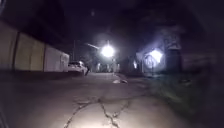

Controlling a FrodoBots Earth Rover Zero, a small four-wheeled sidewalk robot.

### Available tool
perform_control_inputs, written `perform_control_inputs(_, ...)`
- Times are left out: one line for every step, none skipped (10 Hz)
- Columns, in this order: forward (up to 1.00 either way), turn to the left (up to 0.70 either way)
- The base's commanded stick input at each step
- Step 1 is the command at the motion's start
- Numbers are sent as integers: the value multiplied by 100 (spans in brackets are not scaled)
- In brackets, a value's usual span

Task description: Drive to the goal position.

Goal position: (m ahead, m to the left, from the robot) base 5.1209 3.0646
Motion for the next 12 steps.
perform_control_inputs(50,0)
perform_control_inputs(50,0)
perform_control_inputs(50,0)
perform_control_inputs(50,0)
perform_control_inputs(50,0)
perform_control_inputs(50,0)
perform_control_inputs(50,0)
perform_control_inputs(50,0)
perform_control_inputs(50,0)
perform_control_inputs(50,0)
perform_control_inputs(50,-34)
perform_control_inputs(50,-36)
